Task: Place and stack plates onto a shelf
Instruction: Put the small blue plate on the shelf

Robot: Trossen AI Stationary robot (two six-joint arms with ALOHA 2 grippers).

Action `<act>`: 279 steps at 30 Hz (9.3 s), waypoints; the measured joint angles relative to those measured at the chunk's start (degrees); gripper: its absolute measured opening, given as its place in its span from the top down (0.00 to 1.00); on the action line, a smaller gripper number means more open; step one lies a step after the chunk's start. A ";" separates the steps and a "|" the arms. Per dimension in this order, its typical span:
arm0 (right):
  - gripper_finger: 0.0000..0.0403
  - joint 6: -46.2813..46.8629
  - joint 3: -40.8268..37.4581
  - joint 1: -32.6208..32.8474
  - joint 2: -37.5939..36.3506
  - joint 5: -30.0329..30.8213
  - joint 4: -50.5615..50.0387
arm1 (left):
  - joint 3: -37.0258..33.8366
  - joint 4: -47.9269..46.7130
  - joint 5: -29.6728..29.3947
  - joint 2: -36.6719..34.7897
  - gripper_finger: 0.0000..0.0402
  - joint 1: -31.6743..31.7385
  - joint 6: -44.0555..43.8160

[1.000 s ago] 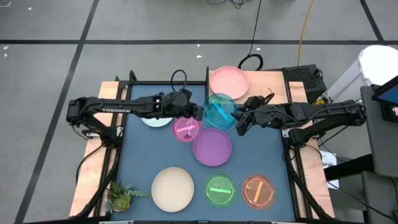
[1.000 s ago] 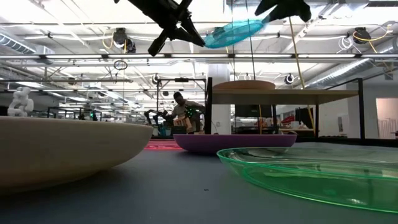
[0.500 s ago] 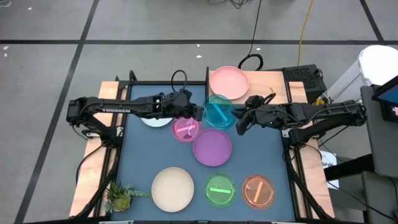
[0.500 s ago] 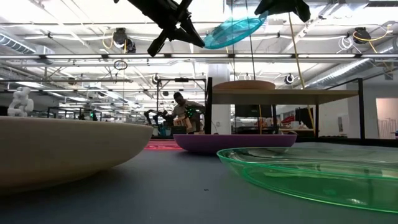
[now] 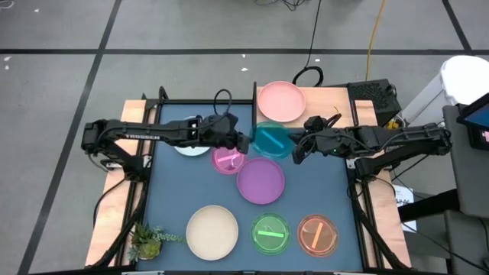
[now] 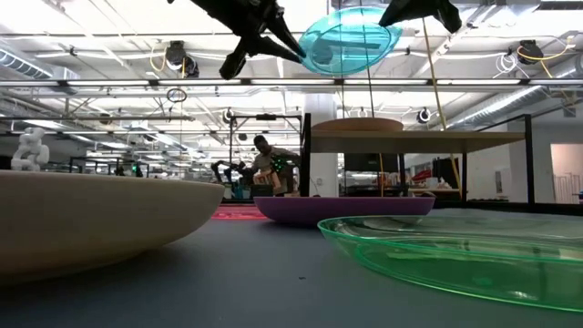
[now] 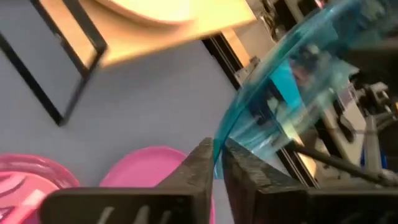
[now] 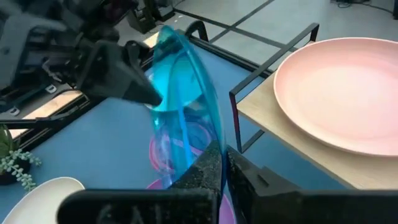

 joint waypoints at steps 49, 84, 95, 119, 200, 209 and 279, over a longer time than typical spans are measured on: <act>1.00 26.91 -0.02 -11.49 -16.32 -1.83 -3.02 | 0.00 -9.12 3.24 -12.09 0.56 3.82 9.04; 1.00 63.62 -36.24 -17.23 -28.70 27.78 11.61 | 0.00 -12.56 5.71 -12.09 0.56 3.71 6.03; 1.00 60.14 -36.76 -17.27 -38.02 33.14 12.74 | 0.00 -12.60 5.69 -12.09 0.56 3.71 6.01; 0.97 74.20 -38.55 -17.40 -38.68 31.10 -5.42 | 0.00 -12.62 5.61 -12.07 0.56 5.43 6.39; 0.99 -10.77 5.92 -20.51 -7.35 -4.46 -12.22 | -0.02 -14.54 7.14 -12.04 0.56 3.61 9.39; 1.00 -9.89 6.01 -35.18 0.02 -16.92 -28.33 | -0.02 -14.51 7.18 -12.04 0.56 3.53 8.10; 1.00 -27.54 2.01 -48.83 12.38 -26.12 -32.87 | -0.02 -15.56 7.13 -12.04 0.56 3.53 10.82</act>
